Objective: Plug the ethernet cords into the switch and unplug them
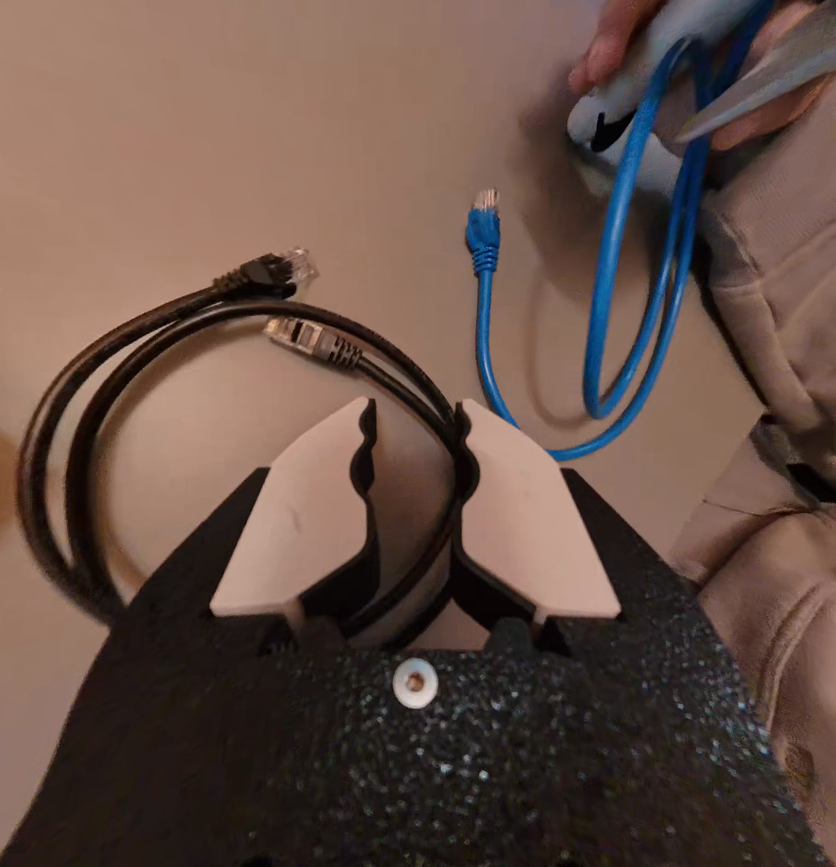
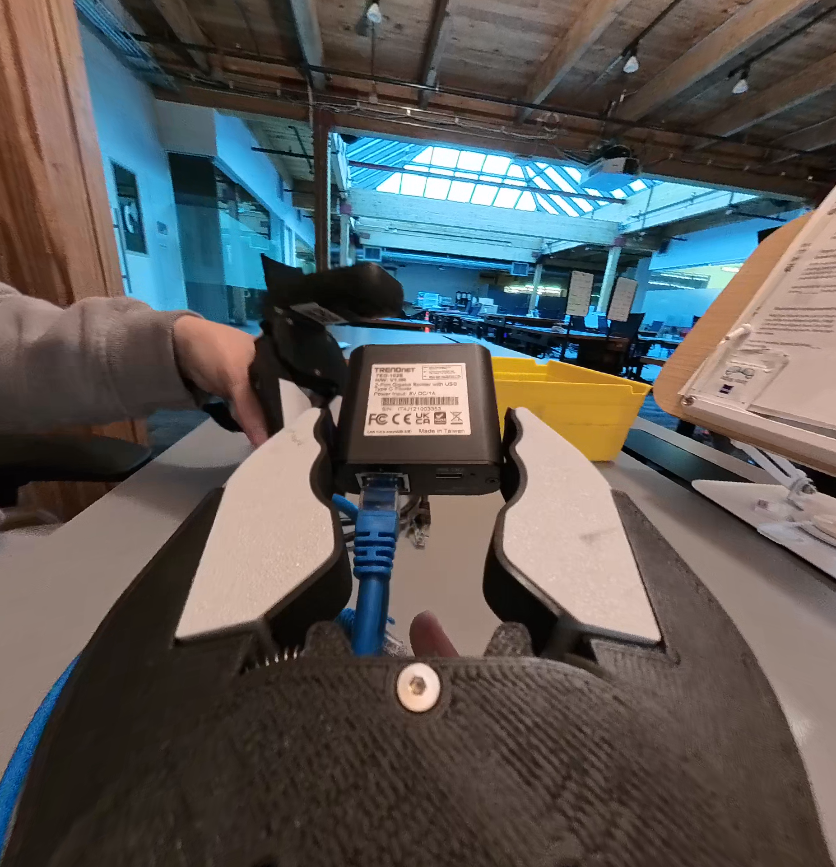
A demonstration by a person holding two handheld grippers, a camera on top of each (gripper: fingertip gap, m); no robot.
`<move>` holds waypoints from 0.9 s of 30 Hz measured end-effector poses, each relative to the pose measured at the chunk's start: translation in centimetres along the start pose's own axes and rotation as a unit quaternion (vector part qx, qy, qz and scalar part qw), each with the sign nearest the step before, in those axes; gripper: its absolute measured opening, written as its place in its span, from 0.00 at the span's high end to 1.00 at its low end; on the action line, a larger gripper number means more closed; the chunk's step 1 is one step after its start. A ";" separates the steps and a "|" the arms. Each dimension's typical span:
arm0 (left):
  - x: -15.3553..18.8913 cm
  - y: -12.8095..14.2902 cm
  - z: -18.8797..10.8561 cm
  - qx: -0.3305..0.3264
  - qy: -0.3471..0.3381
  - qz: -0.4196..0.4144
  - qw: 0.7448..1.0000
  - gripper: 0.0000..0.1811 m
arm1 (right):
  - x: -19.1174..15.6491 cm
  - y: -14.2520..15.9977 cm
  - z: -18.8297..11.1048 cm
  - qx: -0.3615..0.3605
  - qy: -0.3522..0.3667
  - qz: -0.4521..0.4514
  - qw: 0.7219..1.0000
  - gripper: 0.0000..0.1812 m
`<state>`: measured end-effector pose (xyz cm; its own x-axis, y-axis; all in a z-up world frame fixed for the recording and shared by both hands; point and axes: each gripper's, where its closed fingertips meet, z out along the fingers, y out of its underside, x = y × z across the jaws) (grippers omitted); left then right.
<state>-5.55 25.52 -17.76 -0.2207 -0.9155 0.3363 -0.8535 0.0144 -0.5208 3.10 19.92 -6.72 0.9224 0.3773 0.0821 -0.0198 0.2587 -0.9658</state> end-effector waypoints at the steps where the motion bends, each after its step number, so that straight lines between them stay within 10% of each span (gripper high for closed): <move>1: -0.1 0.0 0.6 -0.008 -0.009 0.003 1.000 0.85 | -0.1 -0.1 -0.1 0.005 -0.006 0.000 1.000 0.61; 8: -1.9 -0.4 2.5 -0.035 -0.096 0.031 0.994 0.85 | -0.2 0.0 0.0 0.000 -0.012 0.005 1.000 0.61; 15: -0.3 4.2 0.2 -0.146 -0.055 0.239 0.958 0.88 | -0.4 0.3 0.2 -0.011 -0.015 0.002 1.000 0.61; 27: -2.0 3.8 -0.6 -0.007 -0.143 -0.042 0.989 0.81 | -0.4 0.4 0.3 -0.016 -0.014 -0.002 1.000 0.61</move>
<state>-8.69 27.65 -19.91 -0.0078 -0.9898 0.1419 -0.8698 -0.0633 -0.4893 2.55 20.15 -7.06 0.9110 0.4018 0.0923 -0.0037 0.2319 -0.9727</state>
